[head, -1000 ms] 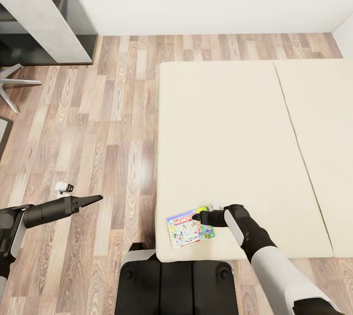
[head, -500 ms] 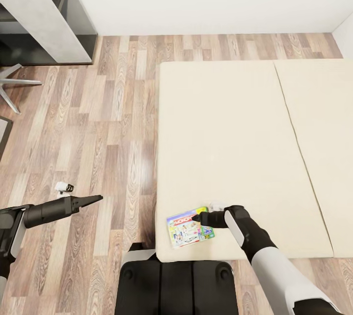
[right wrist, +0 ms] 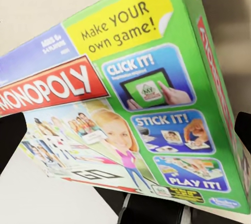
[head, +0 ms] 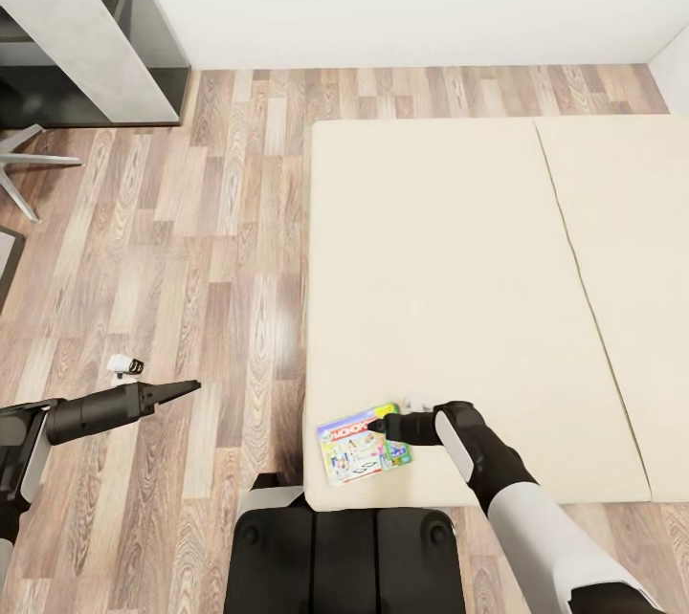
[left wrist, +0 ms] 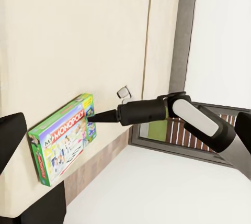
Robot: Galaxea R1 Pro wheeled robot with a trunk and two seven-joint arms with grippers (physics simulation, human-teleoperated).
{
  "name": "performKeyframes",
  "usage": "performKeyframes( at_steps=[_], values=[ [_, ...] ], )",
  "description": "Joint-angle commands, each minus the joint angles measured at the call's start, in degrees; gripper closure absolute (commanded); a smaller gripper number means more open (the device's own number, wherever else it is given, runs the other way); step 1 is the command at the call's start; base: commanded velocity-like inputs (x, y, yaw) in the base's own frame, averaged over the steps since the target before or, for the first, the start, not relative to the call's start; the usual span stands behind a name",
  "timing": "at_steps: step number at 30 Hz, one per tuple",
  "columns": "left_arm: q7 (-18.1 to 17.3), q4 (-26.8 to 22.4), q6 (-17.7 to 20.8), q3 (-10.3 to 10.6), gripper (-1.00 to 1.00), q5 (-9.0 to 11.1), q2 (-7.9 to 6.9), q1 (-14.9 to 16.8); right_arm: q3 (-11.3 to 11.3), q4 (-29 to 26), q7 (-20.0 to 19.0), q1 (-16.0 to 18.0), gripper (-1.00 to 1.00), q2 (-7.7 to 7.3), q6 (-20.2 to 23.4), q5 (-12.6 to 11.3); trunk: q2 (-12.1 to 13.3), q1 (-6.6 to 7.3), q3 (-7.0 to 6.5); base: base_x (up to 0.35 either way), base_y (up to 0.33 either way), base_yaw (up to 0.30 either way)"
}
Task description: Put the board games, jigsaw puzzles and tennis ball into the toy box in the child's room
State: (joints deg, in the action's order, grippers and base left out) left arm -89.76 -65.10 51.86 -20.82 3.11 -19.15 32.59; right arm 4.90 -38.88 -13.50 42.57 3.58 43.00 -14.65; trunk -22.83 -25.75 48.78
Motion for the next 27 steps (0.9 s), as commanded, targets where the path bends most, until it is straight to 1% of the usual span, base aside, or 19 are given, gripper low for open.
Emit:
performKeyframes(
  at_steps=[1,14,27],
  values=[
    [-0.24,-0.01,0.61,0.00,-1.00,-0.04,-0.01,0.02,0.02,-0.06,-0.12,-0.01,-1.00,0.00,0.24,0.05,-0.09,-0.03,0.06,0.000,0.000,0.000],
    [-0.24,-0.02,0.61,-0.01,-1.00,-0.04,-0.01,0.02,0.02,0.03,-0.12,-0.10,-1.00,0.02,0.15,0.15,-0.09,-0.03,0.06,0.000,0.044,0.000],
    [-0.24,-0.01,0.61,-0.01,-1.00,-0.05,-0.01,0.02,0.02,0.03,-0.12,-0.10,-1.00,0.02,0.21,0.15,-0.09,-0.03,0.06,-0.012,0.084,0.000]
  ],
)
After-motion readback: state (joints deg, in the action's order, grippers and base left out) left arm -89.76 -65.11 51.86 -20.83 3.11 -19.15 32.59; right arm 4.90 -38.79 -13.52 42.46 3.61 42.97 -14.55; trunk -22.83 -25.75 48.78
